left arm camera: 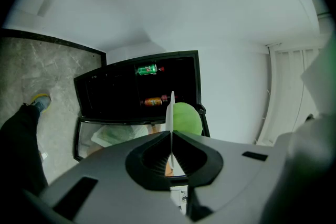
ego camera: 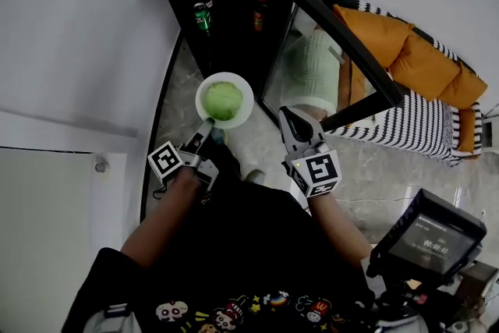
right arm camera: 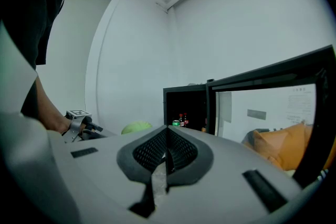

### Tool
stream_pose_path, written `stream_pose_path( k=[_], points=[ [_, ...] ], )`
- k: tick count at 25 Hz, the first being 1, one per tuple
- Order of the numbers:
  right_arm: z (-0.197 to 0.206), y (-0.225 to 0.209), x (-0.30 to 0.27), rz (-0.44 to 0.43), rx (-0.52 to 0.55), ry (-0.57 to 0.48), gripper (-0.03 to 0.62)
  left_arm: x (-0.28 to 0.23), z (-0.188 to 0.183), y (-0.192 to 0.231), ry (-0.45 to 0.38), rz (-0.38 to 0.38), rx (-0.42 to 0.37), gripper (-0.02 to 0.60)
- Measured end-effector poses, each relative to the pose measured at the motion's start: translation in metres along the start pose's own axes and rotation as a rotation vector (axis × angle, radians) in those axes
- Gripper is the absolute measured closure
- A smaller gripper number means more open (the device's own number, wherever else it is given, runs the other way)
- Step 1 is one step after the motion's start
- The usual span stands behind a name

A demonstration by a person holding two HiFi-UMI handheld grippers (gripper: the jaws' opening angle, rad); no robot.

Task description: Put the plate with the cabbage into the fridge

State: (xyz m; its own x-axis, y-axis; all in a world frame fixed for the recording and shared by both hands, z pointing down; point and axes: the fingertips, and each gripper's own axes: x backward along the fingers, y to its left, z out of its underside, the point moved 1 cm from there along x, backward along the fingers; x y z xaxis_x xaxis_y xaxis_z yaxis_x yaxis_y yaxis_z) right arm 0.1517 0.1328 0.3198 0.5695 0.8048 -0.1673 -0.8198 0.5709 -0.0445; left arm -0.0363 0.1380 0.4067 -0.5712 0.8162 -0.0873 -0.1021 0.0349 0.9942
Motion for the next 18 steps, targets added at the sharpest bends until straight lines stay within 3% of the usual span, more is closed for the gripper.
stream_pose_path(
  k=[18],
  points=[
    [-0.011,-0.015,-0.091,0.043,-0.032,0.042,0.588,-0.048,-0.074,0.004,0.069,-0.026,0.023,0.571]
  ],
)
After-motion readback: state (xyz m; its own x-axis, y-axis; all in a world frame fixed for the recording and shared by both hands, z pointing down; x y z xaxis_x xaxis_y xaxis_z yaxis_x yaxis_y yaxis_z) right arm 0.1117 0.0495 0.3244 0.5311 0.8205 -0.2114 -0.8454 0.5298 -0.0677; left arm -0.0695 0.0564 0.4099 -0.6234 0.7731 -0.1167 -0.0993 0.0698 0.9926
